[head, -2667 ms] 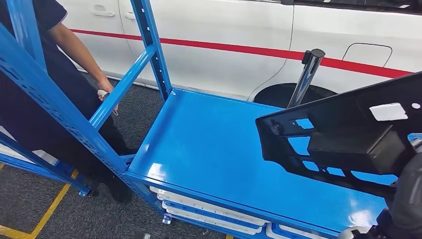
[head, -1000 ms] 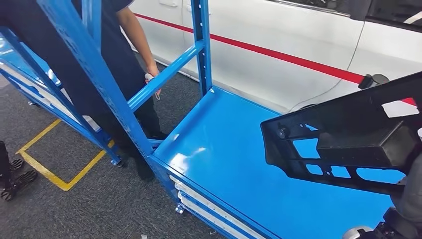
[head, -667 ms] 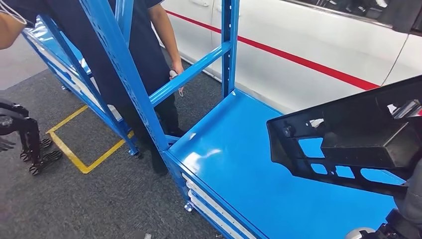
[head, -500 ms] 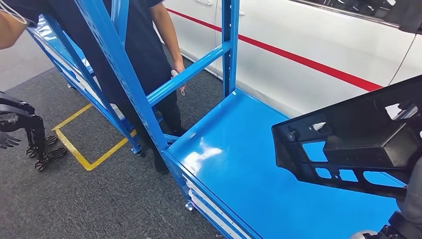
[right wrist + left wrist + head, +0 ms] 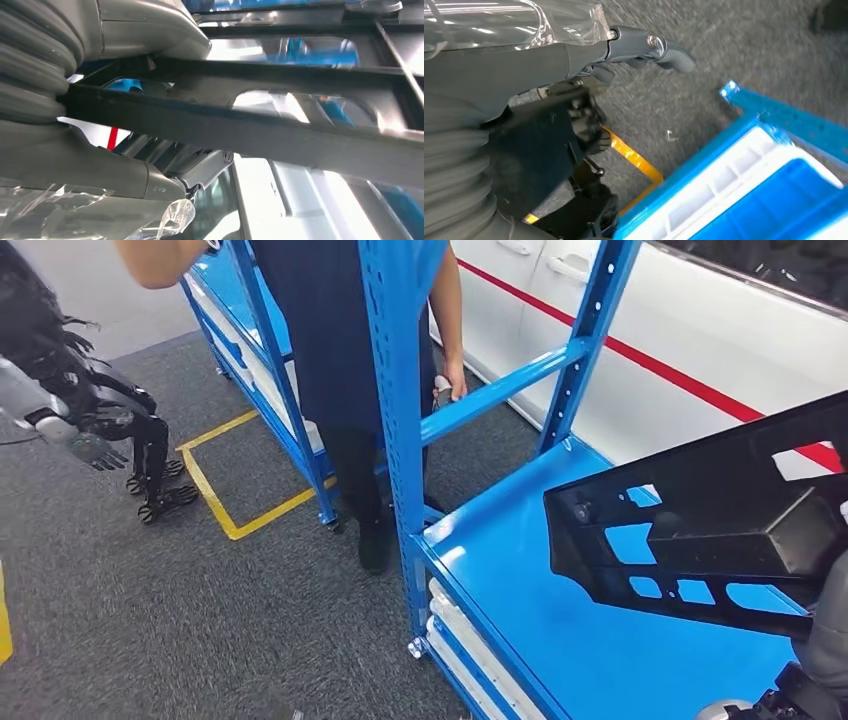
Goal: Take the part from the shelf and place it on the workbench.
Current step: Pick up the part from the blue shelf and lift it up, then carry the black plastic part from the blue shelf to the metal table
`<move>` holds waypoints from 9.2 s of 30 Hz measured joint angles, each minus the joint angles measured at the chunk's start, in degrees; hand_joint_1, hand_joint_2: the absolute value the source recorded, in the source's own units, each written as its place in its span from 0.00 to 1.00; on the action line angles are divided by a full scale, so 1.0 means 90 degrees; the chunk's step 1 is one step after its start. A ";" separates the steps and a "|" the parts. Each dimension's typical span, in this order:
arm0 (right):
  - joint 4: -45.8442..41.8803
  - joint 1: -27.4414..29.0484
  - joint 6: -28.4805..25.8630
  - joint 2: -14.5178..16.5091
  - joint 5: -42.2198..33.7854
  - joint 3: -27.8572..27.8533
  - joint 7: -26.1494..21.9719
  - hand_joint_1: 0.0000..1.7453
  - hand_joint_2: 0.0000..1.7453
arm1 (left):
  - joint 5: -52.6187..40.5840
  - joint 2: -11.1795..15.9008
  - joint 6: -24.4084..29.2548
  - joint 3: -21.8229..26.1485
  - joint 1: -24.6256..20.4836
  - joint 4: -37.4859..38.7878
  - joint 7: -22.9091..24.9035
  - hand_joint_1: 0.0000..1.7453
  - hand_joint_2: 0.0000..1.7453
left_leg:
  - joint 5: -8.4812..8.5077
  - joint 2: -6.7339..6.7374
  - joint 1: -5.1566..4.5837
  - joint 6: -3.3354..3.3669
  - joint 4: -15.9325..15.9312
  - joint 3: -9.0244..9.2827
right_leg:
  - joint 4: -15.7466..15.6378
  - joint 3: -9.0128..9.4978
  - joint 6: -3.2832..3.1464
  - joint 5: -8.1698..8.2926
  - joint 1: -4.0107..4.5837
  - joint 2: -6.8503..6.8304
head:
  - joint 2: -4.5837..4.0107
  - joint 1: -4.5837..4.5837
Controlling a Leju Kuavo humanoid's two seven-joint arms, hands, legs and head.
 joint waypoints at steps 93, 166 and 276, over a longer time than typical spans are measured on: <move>0.0913 0.0107 -0.0015 -0.1032 0.2041 0.0086 0.1089 1.00 1.00 | -0.0343 -0.0117 -0.0255 -0.0132 -0.0139 -0.0033 0.0461 0.00 1.00 | -0.0240 -0.0415 0.0461 -0.0350 -0.0095 0.0354 | -0.0147 -0.0264 -0.0117 0.0457 0.0003 0.0542 | -0.0001 -0.0028; 0.1009 0.0147 -0.0015 -0.0993 0.2408 0.0067 0.1399 1.00 1.00 | -0.0123 -0.0116 -0.0528 0.0165 -0.0034 -0.0036 0.0681 0.00 1.00 | 0.0450 -0.0199 0.0203 -0.0151 -0.0496 0.0065 | 0.0334 0.0011 -0.0043 -0.0368 -0.0023 0.0426 | -0.0001 0.0004; 0.0966 -0.1663 -0.0015 -0.2606 0.3119 -0.0586 0.3734 1.00 1.00 | -0.0274 -0.0235 -0.1225 0.0162 -0.0160 -0.0063 0.1041 0.00 1.00 | -0.0146 -0.0106 0.0070 -0.0277 0.0154 0.0038 | -0.0323 -0.0185 0.0125 0.0549 -0.0162 0.0350 | -0.0001 0.0025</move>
